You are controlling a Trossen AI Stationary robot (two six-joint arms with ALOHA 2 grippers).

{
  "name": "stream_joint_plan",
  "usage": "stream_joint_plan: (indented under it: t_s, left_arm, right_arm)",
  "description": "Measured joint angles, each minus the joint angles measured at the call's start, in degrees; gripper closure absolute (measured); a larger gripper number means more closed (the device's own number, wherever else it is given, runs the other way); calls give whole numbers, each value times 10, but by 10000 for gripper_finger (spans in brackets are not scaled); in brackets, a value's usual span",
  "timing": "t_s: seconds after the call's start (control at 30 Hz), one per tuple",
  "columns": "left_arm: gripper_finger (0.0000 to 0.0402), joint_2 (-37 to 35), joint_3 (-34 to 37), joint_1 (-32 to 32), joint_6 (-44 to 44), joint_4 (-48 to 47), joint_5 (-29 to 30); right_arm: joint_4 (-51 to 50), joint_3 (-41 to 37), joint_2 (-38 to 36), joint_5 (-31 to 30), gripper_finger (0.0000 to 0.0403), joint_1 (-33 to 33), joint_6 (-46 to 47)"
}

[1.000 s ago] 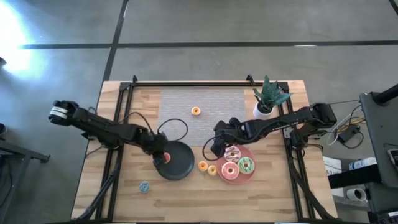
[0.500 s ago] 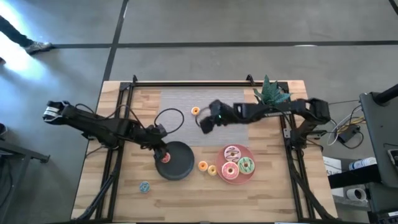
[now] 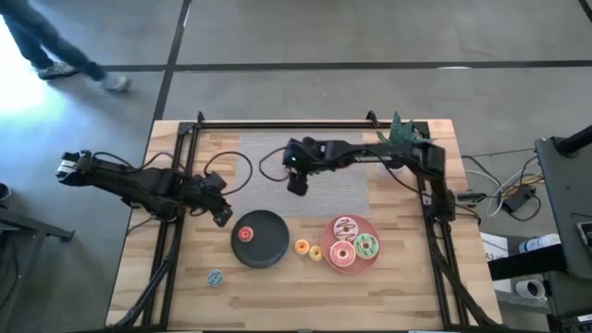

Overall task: Pick & Place donuts
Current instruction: Put the small red donut on the black plate

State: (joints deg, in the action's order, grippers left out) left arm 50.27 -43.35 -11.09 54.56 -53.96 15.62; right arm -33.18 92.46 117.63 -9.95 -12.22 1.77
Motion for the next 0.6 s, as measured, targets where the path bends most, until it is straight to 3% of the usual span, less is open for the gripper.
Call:
stream_joint_plan:
  t_s: [0.2,0.27,0.6]
  left_arm:
    - [283,-24,16,0,24,2,31]
    - [283,-28,20,0,35,3,35]
    - [283,-29,33,0,46,3,40]
  right_arm:
    - [-84,122,94,27,182,-24,-81]
    - [-118,165,121,59,182,-33,-82]
    - [-255,325,213,95,205,-51,-60]
